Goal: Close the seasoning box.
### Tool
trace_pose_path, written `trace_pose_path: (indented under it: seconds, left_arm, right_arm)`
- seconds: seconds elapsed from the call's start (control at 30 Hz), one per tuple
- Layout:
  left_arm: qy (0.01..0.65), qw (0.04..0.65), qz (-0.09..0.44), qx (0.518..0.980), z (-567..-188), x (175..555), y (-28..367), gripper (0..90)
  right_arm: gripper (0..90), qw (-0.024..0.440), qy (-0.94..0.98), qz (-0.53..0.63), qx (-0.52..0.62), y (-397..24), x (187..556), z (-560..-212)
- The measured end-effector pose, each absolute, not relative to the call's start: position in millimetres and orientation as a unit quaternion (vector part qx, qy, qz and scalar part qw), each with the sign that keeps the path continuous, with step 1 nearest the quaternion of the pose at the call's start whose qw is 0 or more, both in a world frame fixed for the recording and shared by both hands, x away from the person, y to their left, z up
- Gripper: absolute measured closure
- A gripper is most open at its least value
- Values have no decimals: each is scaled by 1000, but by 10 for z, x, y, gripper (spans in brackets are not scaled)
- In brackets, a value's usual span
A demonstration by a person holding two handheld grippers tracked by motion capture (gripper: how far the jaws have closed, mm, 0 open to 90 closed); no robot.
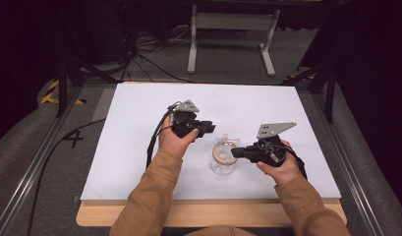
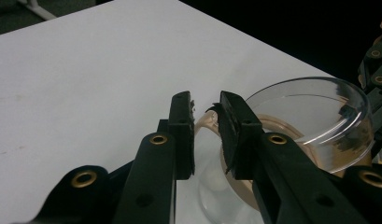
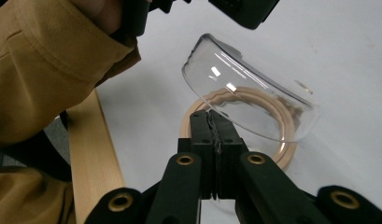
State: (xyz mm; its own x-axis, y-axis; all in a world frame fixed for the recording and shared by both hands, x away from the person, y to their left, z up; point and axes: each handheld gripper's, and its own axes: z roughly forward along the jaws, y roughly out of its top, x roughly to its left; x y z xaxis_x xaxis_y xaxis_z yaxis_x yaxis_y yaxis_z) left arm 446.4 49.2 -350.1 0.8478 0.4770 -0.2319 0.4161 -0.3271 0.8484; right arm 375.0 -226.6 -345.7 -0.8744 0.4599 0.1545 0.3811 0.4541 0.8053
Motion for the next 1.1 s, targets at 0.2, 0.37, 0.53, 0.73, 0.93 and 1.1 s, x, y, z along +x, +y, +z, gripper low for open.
trace_pose_path:
  seconds: [0.2, 0.37, 0.53, 0.73, 0.93, 1.1]
  left_arm:
    - [274, 510, 24, 815, -3488, 4466, 563, 727]
    - [277, 498, 29, 822, -3488, 4469, 591, 718]
    - [276, 497, 31, 822, -3496, 4471, 589, 715]
    - [274, 489, 35, 827, -3497, 4474, 589, 713]
    - [280, 482, 36, 830, -3506, 4475, 588, 706]
    - [282, 478, 37, 831, -3513, 4475, 586, 702]
  right_arm:
    - [893, 30, 863, 443, 240, -2245, 3732, -3457]
    - [893, 23, 872, 428, 237, -2239, 3733, -3470]
    - [893, 15, 878, 415, 237, -2236, 3740, -3491]
    - [893, 1, 886, 396, 243, -2233, 3746, -3514]
    - [893, -2, 889, 387, 244, -2226, 3747, -3532]
    - [893, -11, 894, 375, 246, -2224, 3756, -3553]
